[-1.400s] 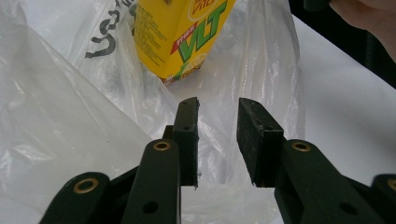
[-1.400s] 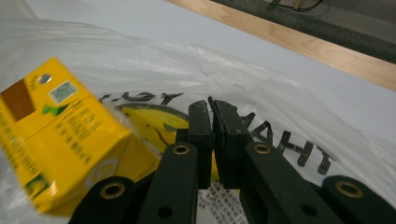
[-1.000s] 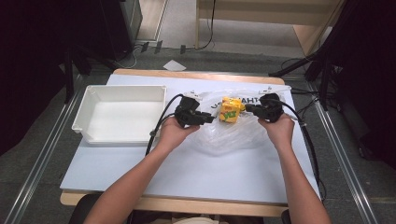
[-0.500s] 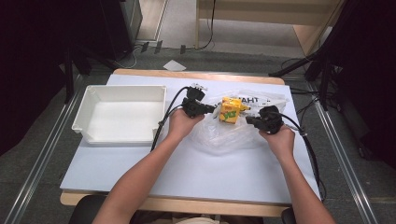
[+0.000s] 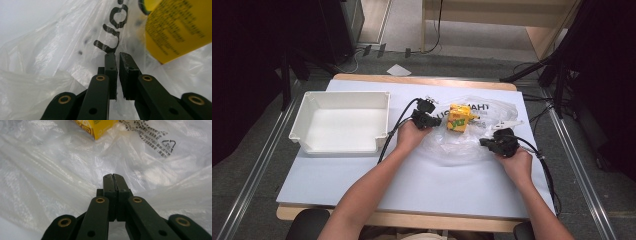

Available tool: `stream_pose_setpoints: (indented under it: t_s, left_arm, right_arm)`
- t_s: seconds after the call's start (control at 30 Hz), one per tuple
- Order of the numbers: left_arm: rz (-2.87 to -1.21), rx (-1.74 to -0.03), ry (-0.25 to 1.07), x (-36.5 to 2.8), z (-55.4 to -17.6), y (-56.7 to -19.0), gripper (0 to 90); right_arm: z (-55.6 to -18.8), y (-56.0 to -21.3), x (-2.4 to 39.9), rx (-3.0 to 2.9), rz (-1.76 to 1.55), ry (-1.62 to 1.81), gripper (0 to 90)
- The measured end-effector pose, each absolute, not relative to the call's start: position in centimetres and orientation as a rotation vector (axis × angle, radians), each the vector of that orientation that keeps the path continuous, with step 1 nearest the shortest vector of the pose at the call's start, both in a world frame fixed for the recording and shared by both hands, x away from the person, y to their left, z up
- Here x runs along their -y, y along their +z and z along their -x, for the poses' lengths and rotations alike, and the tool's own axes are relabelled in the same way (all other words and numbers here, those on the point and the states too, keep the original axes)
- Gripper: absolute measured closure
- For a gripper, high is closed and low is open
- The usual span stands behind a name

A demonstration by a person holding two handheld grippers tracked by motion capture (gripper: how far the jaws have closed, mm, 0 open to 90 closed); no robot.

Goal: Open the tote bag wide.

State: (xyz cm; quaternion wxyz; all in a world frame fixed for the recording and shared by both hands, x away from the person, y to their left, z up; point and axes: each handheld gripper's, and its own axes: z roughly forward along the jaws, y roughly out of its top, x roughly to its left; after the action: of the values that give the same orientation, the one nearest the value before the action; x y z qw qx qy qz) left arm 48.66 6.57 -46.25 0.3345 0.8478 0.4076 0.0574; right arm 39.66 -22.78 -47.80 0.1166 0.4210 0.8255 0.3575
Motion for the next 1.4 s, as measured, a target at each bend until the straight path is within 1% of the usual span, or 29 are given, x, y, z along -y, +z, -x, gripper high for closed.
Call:
stream_pose_setpoints:
  t_s: [0.13, 0.27, 0.4, 0.5, 0.73, 0.93, 1.07, 1.13, 1.2, 1.33, 1.4]
  left_arm:
    - [-2.206, -1.098, 0.157, -7.1, -48.9, -46.1, 84.9]
    - [-2.203, -1.090, 0.144, -7.4, -49.0, -46.2, 83.9]
    - [-2.198, -1.069, 0.124, -7.3, -48.8, -45.9, 82.5]
    - [-2.185, -1.034, 0.130, -7.3, -48.4, -45.1, 82.2]
    - [-2.147, -0.962, 0.136, -7.6, -47.4, -42.9, 78.5]
    - [-2.120, -0.900, 0.129, -8.1, -46.5, -41.0, 74.6]
    - [-2.127, -0.848, 0.118, -8.2, -45.7, -40.0, 69.2]
    - [-2.139, -0.825, 0.117, -8.3, -45.3, -39.6, 66.4]
    - [-2.144, -0.791, 0.108, -8.2, -44.9, -39.2, 63.4]
    - [-2.172, -0.743, 0.109, -8.0, -44.3, -38.8, 53.8]
    - [-2.171, -0.733, 0.105, -8.0, -44.2, -38.8, 50.6]
  right_arm:
    - [-38.8, -48.0, 23.7, -2.409, -1.239, 1.072, 90.0]
    - [-37.7, -48.1, 24.3, -2.409, -1.231, 1.095, 90.0]
    - [-37.8, -48.0, 24.4, -2.401, -1.247, 1.106, 90.0]
    - [-37.8, -47.2, 24.4, -2.375, -1.242, 1.136, 89.8]
    - [-37.8, -45.0, 23.8, -2.337, -1.210, 1.185, 86.4]
    - [-37.0, -42.7, 23.3, -2.312, -1.177, 1.241, 81.0]
    - [-36.2, -41.7, 22.8, -2.326, -1.164, 1.272, 76.9]
    - [-35.7, -41.5, 22.6, -2.333, -1.149, 1.283, 73.1]
    - [-35.2, -41.4, 22.4, -2.341, -1.150, 1.297, 69.2]
    - [-34.0, -41.5, 22.1, -2.368, -1.136, 1.306, 62.6]
    - [-33.4, -41.5, 22.0, -2.378, -1.132, 1.309, 59.2]
